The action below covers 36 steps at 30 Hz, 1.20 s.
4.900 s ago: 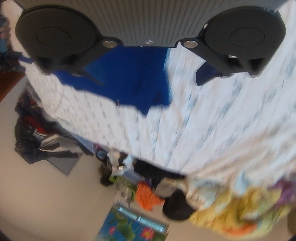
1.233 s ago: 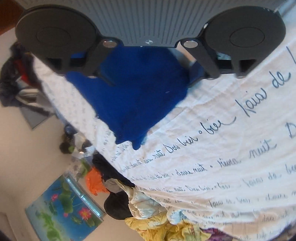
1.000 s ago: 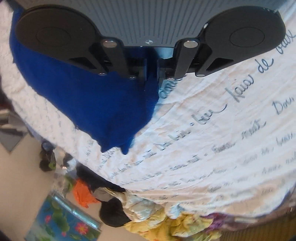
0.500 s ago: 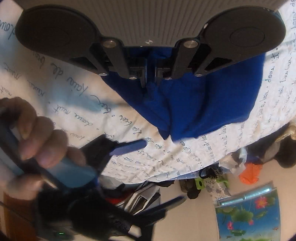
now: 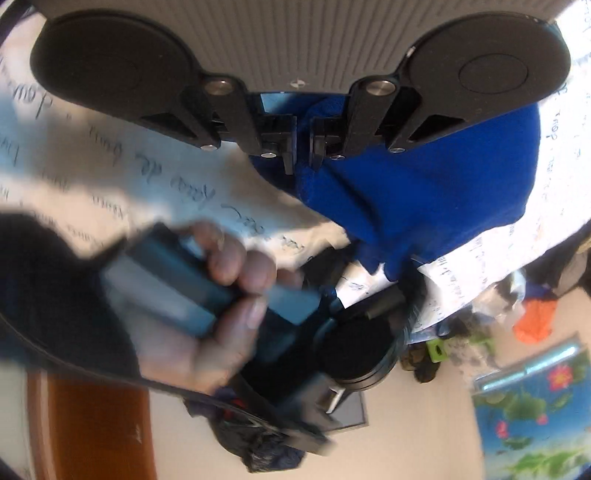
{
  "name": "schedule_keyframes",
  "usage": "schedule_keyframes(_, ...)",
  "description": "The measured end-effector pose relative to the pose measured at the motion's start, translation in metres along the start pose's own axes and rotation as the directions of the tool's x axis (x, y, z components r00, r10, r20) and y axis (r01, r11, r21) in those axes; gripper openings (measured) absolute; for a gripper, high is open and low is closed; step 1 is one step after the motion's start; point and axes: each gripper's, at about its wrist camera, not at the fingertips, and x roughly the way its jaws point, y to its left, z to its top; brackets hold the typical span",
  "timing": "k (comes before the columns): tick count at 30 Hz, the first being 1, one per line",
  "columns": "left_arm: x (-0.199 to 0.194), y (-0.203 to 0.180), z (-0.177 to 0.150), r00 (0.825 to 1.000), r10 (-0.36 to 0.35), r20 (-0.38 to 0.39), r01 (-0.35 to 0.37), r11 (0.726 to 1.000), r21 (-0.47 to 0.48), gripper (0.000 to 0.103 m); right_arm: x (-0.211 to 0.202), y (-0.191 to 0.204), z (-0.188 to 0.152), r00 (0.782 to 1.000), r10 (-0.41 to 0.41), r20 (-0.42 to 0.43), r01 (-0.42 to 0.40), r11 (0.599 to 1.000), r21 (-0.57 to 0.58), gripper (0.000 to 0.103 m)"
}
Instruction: Fold small clothes
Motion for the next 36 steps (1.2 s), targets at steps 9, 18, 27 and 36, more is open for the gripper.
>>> schedule_keyframes(9,-0.001,0.025,-0.009,0.988,-0.153,0.019,0.154,0.985,-0.082,0.044,-0.027,-0.017,-0.018,0.996,-0.045,0.080,0.047,0.999,-0.027,0.013)
schedule_keyframes(18,-0.023,0.147,-0.012,0.994,0.026,0.104,0.012,0.936,-0.353,0.103,-0.048,-0.025,0.006,0.975,-0.040,0.217,0.019,0.995,0.100,0.103)
schedule_keyframes(27,0.079,0.280,-0.032,0.987,-0.144,-0.068,0.030,0.587,-0.809,0.025,0.020,-0.006,0.007,0.979,-0.167,0.121,0.172,0.985,-0.035,0.030)
schedule_keyframes(36,0.014,0.306,-0.005,0.997,0.067,-0.045,-0.081,0.766,-0.638,0.024,0.035,0.056,0.018,0.983,0.036,0.180,-0.026,0.998,-0.054,0.026)
